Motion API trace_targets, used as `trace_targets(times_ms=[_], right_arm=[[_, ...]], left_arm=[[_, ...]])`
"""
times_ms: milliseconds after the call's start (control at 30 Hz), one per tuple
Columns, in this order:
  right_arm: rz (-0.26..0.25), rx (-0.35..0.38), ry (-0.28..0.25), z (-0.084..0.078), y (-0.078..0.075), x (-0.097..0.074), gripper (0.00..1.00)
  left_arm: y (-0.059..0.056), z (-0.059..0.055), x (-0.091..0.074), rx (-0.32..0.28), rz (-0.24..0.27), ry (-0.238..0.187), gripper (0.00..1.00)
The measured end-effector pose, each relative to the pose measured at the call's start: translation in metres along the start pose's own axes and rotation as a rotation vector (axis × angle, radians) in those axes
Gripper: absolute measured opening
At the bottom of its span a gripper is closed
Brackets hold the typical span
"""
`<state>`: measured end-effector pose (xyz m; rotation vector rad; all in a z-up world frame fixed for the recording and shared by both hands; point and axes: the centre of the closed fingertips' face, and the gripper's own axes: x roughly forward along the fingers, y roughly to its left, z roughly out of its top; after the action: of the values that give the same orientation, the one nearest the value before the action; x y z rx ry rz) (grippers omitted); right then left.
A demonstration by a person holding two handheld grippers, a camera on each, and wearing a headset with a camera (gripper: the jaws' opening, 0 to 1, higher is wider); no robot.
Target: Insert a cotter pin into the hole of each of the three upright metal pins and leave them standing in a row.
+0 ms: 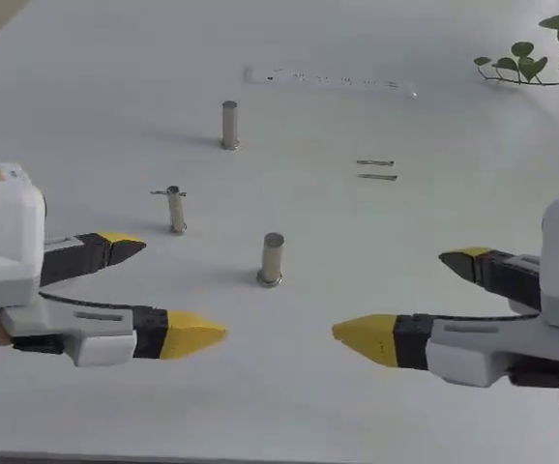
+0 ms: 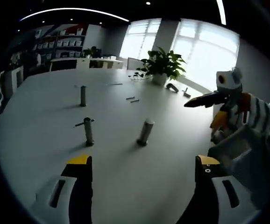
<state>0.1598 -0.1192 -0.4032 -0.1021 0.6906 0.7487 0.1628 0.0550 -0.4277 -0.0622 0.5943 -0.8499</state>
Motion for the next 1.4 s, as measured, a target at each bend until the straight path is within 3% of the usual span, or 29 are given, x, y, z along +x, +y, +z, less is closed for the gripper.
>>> trace_targets(times_ms=[100,200,667,767,867,1033,1400], right_arm=[[-0.010,-0.019,0.012,0.002,-0.008,-0.003,0.90],[-0.015,-0.062,0.040,0.005,-0.019,-0.005,0.89],[-0.023,-0.230,0.101,0.035,-0.059,-0.005,0.83],[-0.007,-0.321,0.152,0.038,-0.067,-0.003,0.78],[0.008,-0.419,0.208,0.043,-0.076,0.002,0.74],[0.024,-0.521,0.268,0.054,-0.091,0.012,0.70],[0.063,-0.600,0.363,0.058,-0.120,0.042,0.60]], left_arm=[[-0.001,0.003,-0.009,-0.015,0.010,-0.024,0.99],[-0.002,0.006,-0.016,-0.014,0.022,-0.045,0.99],[0.004,-0.002,-0.032,-0.045,0.074,-0.044,0.99],[0.005,-0.003,-0.035,-0.048,0.079,-0.045,0.99],[0.006,-0.004,-0.037,-0.062,0.084,-0.047,0.99],[0.009,-0.007,-0.038,-0.077,0.095,-0.047,0.99],[0.013,-0.010,-0.039,-0.099,0.105,-0.051,0.99]])
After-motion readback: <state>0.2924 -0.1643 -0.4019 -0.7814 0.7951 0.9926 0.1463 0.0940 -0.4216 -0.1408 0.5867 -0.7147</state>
